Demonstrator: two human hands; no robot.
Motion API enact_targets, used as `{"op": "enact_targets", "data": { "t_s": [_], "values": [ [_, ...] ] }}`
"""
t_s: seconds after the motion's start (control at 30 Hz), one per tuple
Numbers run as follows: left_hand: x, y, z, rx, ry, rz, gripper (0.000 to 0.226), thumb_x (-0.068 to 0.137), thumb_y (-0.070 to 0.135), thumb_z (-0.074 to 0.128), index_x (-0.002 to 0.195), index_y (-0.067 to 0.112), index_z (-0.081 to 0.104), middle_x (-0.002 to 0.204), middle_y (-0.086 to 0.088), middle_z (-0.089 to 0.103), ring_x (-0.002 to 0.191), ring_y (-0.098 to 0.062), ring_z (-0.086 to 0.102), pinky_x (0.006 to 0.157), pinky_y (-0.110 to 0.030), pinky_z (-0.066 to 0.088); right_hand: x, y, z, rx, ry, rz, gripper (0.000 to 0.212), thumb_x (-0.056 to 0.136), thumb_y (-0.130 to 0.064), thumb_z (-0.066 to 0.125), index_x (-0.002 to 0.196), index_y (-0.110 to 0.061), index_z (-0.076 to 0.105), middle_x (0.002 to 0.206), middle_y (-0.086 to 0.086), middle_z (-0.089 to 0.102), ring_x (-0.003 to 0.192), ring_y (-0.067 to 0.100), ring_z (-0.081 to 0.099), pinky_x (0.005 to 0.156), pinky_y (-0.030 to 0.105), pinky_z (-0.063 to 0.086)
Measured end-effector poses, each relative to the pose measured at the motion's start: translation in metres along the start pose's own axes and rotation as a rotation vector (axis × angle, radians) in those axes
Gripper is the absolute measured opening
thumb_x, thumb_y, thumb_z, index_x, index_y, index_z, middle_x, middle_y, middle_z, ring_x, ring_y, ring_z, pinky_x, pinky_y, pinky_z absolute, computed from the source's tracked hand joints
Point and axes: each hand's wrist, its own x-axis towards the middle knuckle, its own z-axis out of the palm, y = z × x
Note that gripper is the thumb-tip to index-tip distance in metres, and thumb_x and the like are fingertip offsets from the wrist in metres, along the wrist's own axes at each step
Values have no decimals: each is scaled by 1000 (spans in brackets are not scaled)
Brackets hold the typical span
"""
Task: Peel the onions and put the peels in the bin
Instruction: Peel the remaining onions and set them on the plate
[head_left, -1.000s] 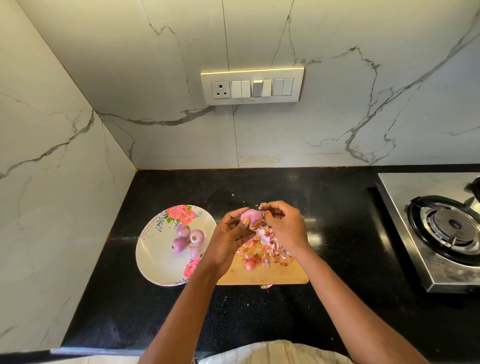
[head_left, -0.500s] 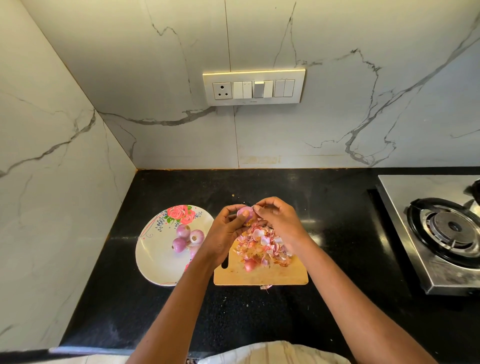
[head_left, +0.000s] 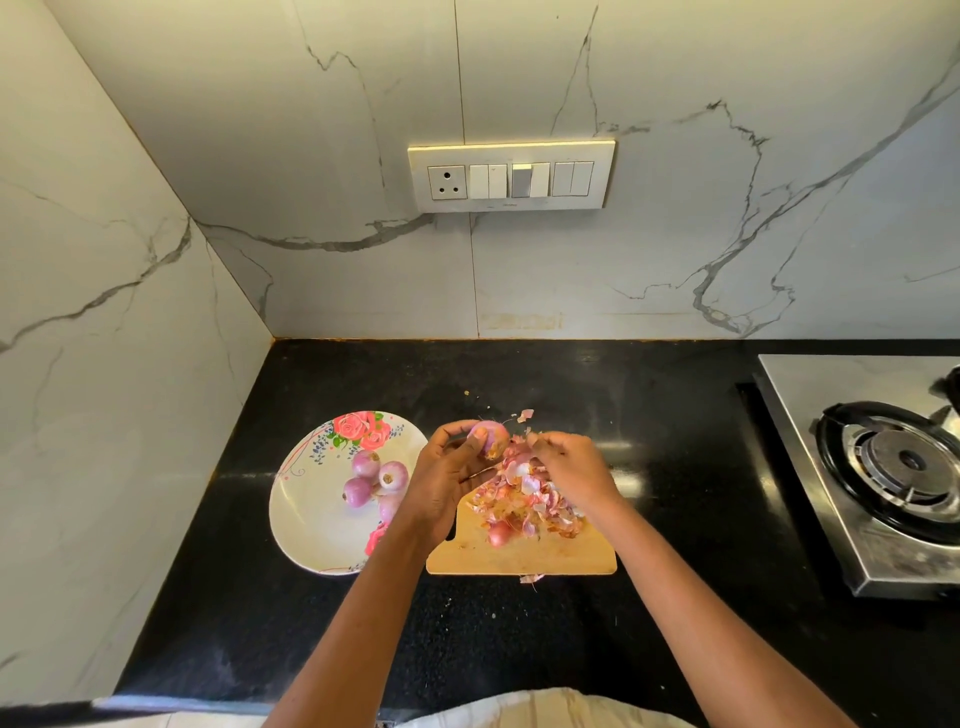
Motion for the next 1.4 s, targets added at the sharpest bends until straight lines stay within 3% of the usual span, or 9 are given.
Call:
{"op": "enact_targets", "data": {
  "t_s": [0.07,0.13,0.23,0.4,0.57,0.93,1.13,1.4],
  "values": [
    [1,-4,0,-48,30,-26,26,98,21,64,122,15,60,120,-12,70,105,-30,73,88,-35,60,-4,-4,4,-158,35,-83,28,103,-35,57,102,-16,77,100,-2,73,91,10,66,72,18,48],
    [2,-5,0,-101,32,-35,23,96,17,66,119,14,60,117,-15,72,104,-32,73,89,-38,60,-8,-14,4,-77,88,-179,23,101,-36,60,112,-21,74,106,-9,71,95,-1,64,74,8,46],
    [4,-3,1,-133,18,-7,25,95,13,68,118,11,59,115,-18,73,104,-33,73,94,-43,59,-12,-31,5,36,79,-301,25,96,-36,68,116,-23,74,107,-15,72,98,-12,64,80,7,51],
    [3,1,5,-89,4,79,35,86,17,74,118,12,61,118,-13,71,107,-31,72,94,-43,59,-15,-32,7,4,166,-401,24,92,-27,74,115,-20,76,106,-12,74,100,-6,66,84,11,54],
    [2,7,2,23,12,161,47,73,32,81,116,19,68,116,-2,72,111,-26,70,96,-43,58,-15,-40,4,27,180,-427,21,92,-24,74,112,-18,77,101,-14,74,99,-6,67,81,11,54],
    [-2,6,2,36,15,147,51,69,35,80,116,16,69,108,2,75,107,-24,72,95,-40,58,-14,-40,4,-3,223,-399,9,92,-20,74,101,-20,77,88,-18,70,90,-6,66,74,10,54],
    [-1,7,3,-74,12,129,40,76,23,76,114,14,68,121,-10,70,111,-27,71,93,-36,59,-13,-39,4,169,158,-334,18,95,-26,71,112,-20,74,105,-12,74,100,0,69,84,21,58],
    [-2,3,4,45,23,154,44,72,34,80,112,20,70,115,-3,73,110,-26,70,96,-41,57,-17,-41,4,230,151,-324,19,91,-24,75,110,-23,72,105,-15,72,100,-4,67,80,12,54]
  ]
}}
